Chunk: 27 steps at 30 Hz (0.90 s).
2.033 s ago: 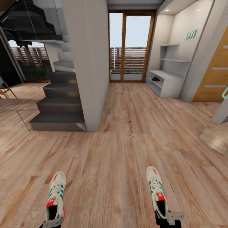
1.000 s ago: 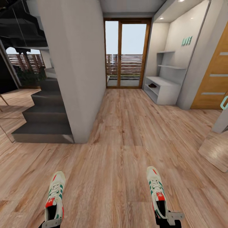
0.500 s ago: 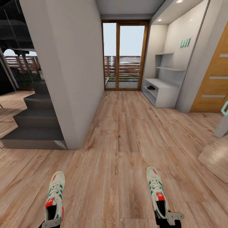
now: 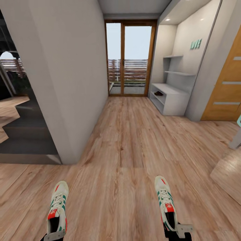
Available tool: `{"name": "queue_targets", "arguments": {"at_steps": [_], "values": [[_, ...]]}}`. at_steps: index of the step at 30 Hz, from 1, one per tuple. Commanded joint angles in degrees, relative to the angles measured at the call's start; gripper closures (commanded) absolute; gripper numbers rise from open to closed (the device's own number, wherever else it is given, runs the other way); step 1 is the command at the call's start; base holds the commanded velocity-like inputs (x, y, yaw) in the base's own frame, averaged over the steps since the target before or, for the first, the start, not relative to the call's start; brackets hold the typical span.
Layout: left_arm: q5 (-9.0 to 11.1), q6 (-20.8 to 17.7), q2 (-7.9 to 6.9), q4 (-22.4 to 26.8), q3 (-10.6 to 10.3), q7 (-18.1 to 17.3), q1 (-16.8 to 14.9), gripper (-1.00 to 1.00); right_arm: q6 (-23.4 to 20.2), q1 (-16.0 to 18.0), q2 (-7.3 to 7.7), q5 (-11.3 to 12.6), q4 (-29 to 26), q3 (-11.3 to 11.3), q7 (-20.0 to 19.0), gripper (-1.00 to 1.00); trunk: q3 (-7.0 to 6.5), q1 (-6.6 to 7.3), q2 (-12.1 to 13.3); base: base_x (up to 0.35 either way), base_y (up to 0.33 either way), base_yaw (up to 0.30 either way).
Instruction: Pick up the two gym shoes and the two sandals from the corridor floor and place them onto the hallstand (shoe rack) in the corridor, making sure they are on the rack and not on the floor. Arrange them so the two gym shoes are next to each other and the two sandals are next to each other.
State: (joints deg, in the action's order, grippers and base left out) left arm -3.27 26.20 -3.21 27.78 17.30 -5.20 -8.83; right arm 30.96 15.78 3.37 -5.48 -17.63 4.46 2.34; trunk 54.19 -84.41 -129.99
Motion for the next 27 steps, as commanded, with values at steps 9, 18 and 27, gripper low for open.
{"name": "queue_targets", "arguments": {"at_steps": [9, 18, 27], "values": [[-0.23, 0.23, 0.04, -0.01, 0.57, -0.48, -0.05, 1.0, 0.15, 0.04, -0.03, -0.59, 0.05, 0.35, 0.26, 1.0, 0.05, -0.02, -0.02, 0.3, -0.163, 0.0], [-0.18, 0.24, 0.04, -0.67, 0.8, -0.37, -0.05, 1.0, 0.15, 0.04, -0.03, -0.51, -0.02, 0.35, 0.21, 1.0, 0.05, -0.02, -0.02, 0.332, -0.025, 0.0], [-0.22, 0.25, -0.01, -1.21, 0.89, -0.9, -0.05, 1.0, 0.22, 0.04, -0.32, -0.27, -0.43, 0.42, 0.29, 1.0, 0.05, -0.02, -0.02, 0.336, -0.001, 0.0]]}}
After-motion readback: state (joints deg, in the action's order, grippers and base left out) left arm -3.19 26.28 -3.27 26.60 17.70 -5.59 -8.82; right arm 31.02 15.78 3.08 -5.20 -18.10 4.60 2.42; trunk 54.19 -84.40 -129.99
